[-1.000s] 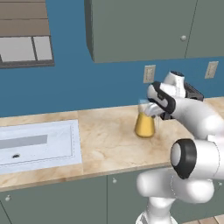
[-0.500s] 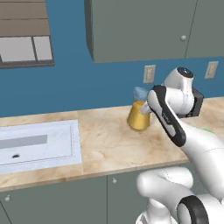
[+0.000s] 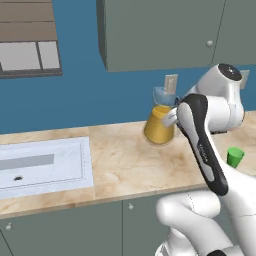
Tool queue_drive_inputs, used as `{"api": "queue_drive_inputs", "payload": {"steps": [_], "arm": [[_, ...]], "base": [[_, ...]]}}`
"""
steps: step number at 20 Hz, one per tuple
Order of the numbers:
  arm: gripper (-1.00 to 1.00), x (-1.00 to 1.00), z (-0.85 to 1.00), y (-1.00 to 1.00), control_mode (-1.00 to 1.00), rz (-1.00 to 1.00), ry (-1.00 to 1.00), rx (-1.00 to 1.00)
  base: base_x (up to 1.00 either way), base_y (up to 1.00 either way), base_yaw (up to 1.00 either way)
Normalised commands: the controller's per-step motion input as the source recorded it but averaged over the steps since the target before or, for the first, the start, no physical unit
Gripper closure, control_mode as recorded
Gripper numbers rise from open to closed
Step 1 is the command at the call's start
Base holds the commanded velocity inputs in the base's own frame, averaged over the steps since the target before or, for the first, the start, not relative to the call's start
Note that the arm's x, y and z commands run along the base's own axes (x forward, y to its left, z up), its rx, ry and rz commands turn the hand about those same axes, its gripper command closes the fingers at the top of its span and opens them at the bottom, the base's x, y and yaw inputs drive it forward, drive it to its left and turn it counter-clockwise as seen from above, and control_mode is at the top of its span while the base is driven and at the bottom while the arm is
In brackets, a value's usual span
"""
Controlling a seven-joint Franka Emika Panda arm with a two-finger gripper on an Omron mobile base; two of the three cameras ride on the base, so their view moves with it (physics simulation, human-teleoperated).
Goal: Place the pitcher and cup on the dining counter for serving.
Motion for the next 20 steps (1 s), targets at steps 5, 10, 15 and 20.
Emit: {"api": "queue_drive_inputs", "payload": {"steps": [5,10,15,20], "arm": [[1.0,-0.33,0.5,0.04,-1.0,0.04,0.01,0.0],[1.0,0.0,0.0,0.0,-1.0,0.0,0.0,0.0],[1.0,-0.01,0.0,0.0,1.0,0.0,0.0,0.0],[1.0,0.0,0.0,0.0,1.0,0.0,0.0,0.0]], "base": [[0.0,0.0,0.0],[0.0,0.0,0.0],[-0.29,0.0,0.2],[-0.64,0.01,0.68]]}}
